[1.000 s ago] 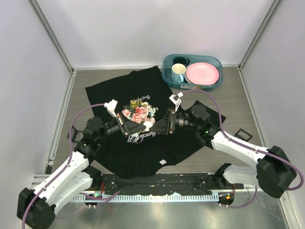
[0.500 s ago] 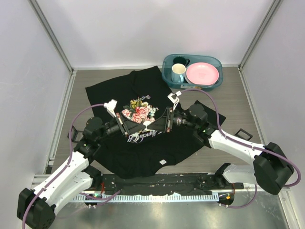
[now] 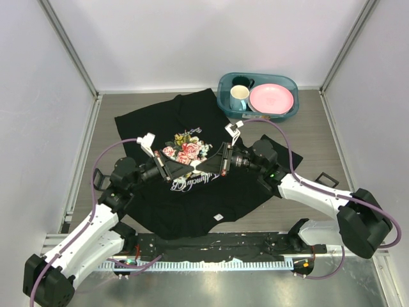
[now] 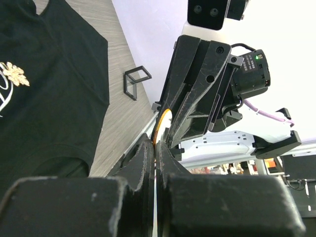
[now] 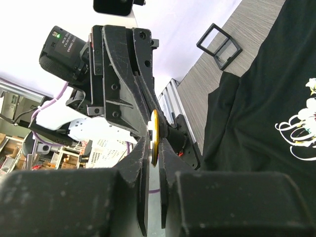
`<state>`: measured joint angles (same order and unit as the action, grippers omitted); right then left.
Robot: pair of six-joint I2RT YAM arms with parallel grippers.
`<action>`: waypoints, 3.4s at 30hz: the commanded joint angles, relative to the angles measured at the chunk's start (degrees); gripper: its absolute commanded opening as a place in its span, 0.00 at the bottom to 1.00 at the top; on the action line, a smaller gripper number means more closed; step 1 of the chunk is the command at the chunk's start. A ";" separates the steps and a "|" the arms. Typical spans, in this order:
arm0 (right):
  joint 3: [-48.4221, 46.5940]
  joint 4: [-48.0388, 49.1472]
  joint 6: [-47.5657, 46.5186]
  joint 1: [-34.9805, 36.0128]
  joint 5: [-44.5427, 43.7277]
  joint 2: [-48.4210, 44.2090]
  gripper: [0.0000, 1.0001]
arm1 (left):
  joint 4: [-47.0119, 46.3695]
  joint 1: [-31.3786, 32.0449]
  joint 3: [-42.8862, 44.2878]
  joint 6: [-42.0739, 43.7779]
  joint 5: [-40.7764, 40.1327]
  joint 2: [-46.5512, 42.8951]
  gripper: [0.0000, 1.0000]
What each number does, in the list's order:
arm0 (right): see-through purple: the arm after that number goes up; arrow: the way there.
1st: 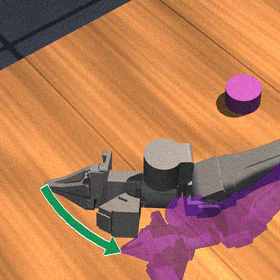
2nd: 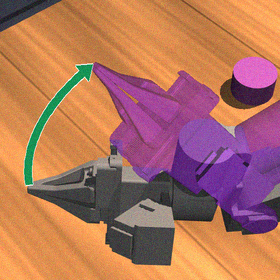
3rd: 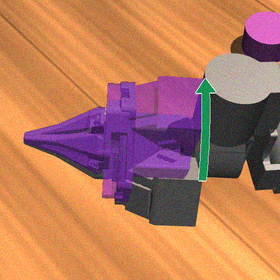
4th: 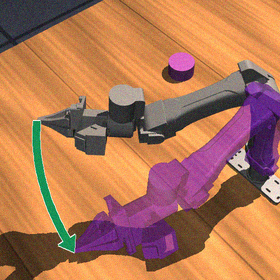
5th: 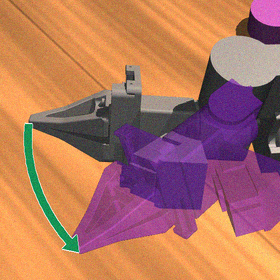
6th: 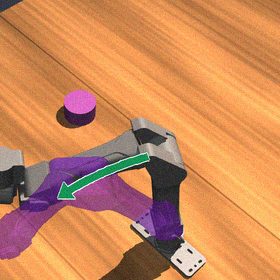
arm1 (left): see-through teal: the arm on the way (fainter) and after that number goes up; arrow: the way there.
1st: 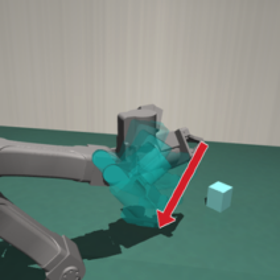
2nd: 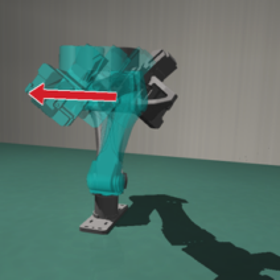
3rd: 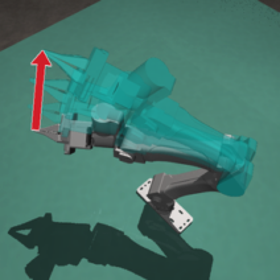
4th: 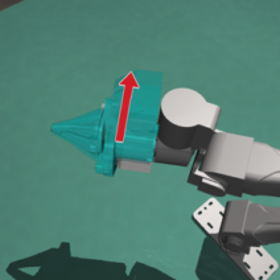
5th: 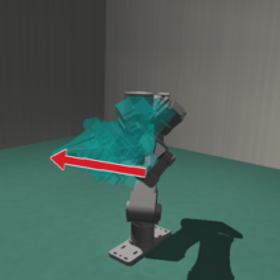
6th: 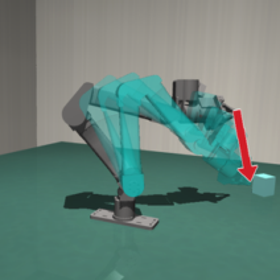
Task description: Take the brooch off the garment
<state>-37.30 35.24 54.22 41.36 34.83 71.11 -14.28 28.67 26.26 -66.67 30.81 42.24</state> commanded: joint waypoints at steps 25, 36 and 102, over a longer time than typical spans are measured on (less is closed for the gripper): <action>-2.69 -0.70 -1.22 0.65 1.65 4.21 0.13 | 6.46 0.16 6.43 6.91 4.17 -1.11 0.00; -2.87 -3.78 -1.31 0.65 -0.90 4.12 0.10 | 9.01 0.07 8.28 9.28 5.93 -1.63 0.00; -2.87 -2.29 -2.89 0.82 1.03 -0.01 0.25 | 1.36 0.07 1.51 2.08 3.56 -1.19 0.00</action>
<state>-38.35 29.82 50.39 42.26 35.27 70.15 -9.50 28.75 27.94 -65.39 32.45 41.50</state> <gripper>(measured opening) 0.264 0.018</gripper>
